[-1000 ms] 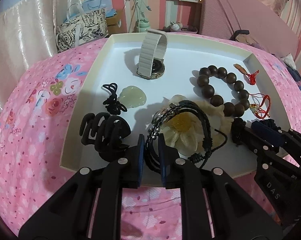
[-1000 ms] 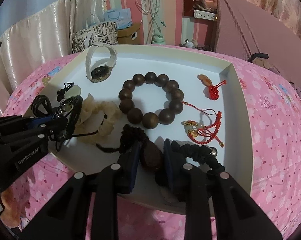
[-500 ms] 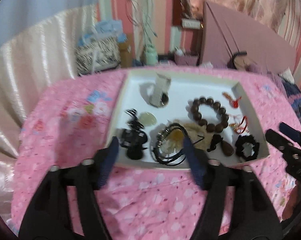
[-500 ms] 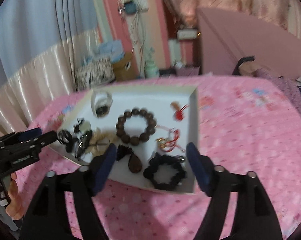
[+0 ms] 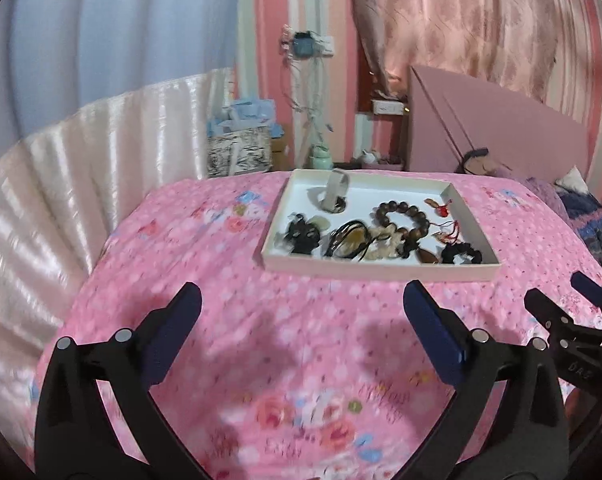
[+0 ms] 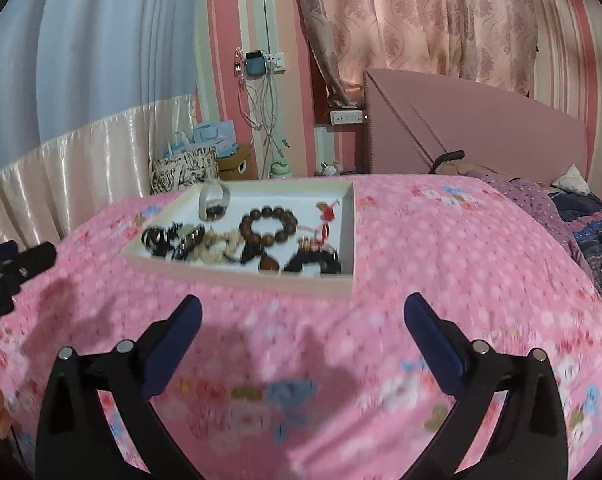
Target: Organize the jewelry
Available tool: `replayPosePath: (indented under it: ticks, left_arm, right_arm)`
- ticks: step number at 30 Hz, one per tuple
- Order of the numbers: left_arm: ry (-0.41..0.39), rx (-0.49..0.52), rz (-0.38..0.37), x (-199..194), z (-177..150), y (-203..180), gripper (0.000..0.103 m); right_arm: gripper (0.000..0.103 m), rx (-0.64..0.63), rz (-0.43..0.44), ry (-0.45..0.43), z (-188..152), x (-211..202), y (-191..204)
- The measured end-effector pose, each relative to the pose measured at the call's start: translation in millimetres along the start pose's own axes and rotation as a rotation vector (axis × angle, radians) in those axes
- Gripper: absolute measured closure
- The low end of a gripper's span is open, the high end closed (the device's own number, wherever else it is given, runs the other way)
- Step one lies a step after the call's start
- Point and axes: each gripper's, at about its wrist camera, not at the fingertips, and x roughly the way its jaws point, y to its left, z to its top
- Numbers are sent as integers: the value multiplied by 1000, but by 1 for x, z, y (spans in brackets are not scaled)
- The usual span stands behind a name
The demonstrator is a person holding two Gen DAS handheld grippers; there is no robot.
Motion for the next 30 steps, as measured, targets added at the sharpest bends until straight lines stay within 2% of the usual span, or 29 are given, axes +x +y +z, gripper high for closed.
replayPosePath:
  ticks: [3, 5, 11, 19, 23, 30]
  left_arm:
    - [-23, 1, 44, -4, -21, 0, 3]
    - [-28, -2, 41, -2, -27, 2, 3]
    - [-1, -47, 37, 12, -36, 10, 3]
    - [-17, -16, 83, 13, -40, 2, 3]
    - [5, -11, 45, 11, -42, 0, 3]
    - [1, -5, 34, 6, -45, -5, 3]
  right_arm:
    - [2, -30, -17, -9, -14, -3, 6]
    - [2, -35, -29, -27, -19, -6, 9]
    - [2, -19, -23, -21, -24, -3, 7]
    - [2, -2, -33, -11, -27, -3, 5]
    - [2, 5, -31, -4, -30, -7, 5]
    - [2, 19, -18, -26, -33, -13, 2]
